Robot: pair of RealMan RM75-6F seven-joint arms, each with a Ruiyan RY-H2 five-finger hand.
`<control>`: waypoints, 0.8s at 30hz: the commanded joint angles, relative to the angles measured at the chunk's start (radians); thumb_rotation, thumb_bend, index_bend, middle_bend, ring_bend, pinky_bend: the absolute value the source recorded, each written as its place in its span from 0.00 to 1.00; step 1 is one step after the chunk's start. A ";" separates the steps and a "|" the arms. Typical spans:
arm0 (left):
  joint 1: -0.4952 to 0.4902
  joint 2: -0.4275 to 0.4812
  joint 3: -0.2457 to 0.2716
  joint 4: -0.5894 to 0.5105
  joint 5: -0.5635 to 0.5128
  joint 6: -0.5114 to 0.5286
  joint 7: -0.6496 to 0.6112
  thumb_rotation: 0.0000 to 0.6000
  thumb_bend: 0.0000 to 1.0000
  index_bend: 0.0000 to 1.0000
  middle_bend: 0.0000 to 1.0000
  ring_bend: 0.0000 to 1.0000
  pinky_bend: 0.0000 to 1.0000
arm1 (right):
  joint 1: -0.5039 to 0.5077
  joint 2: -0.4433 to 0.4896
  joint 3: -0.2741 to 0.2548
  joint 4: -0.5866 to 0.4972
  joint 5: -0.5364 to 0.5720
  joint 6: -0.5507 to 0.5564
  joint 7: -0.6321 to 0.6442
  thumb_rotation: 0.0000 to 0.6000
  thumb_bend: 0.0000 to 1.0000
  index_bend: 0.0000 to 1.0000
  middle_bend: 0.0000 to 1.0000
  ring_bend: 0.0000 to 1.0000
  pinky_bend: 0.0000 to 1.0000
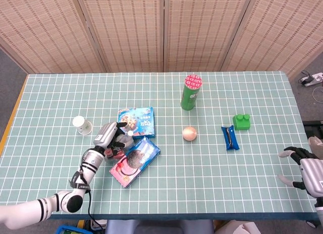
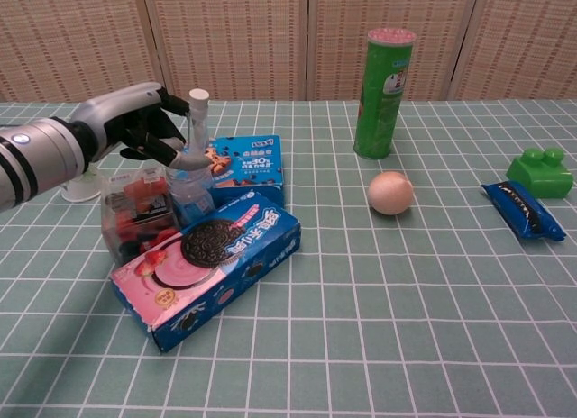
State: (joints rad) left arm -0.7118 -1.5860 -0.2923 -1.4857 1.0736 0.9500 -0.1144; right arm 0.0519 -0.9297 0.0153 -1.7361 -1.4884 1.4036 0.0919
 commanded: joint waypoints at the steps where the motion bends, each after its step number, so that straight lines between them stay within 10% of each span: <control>1: 0.001 0.003 0.001 -0.002 0.000 -0.002 -0.002 1.00 0.38 0.72 1.00 1.00 1.00 | 0.000 0.000 0.000 0.000 0.000 0.000 0.001 1.00 0.13 0.38 0.29 0.23 0.34; 24: 0.025 0.093 -0.012 -0.192 0.031 0.081 0.072 1.00 0.47 0.70 1.00 1.00 1.00 | 0.002 0.002 -0.002 0.001 -0.006 -0.003 0.009 1.00 0.13 0.38 0.29 0.23 0.34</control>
State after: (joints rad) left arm -0.6932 -1.5176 -0.2977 -1.6394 1.1090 1.0084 -0.0734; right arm 0.0538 -0.9276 0.0130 -1.7350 -1.4948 1.4006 0.1012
